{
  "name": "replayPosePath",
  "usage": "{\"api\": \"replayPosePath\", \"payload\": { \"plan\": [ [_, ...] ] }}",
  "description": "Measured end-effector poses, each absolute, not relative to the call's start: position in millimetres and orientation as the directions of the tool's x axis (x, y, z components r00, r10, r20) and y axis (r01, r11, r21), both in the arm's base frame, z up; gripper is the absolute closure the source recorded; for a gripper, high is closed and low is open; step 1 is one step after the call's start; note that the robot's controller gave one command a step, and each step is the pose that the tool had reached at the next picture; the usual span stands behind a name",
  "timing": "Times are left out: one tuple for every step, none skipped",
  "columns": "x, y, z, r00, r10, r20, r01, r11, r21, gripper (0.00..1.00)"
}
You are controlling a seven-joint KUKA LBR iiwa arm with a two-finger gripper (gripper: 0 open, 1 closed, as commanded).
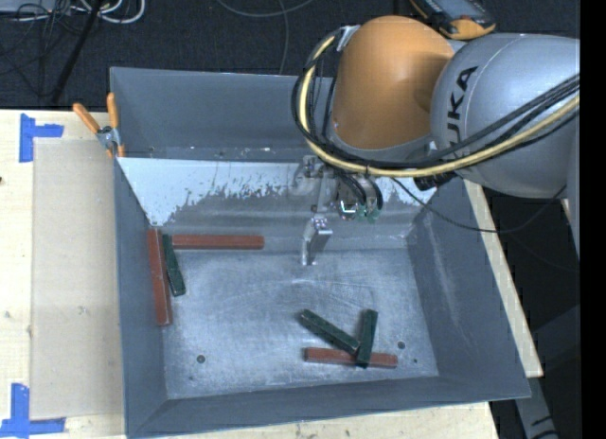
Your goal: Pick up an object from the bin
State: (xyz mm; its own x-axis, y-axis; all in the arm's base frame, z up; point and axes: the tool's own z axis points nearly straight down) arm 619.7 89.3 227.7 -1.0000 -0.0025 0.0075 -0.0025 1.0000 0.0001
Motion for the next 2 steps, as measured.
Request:
{"api": "replayPosePath", "payload": {
  "plan": [
    [621.2, 89, 232, -1.0, -0.001, 0.0, -0.001, 1.0, 0.001, 0.0],
    [573.2, 77, 191, -0.996, -0.091, -0.002, -0.091, 0.996, 0.0, 0.0]
  ]
}}
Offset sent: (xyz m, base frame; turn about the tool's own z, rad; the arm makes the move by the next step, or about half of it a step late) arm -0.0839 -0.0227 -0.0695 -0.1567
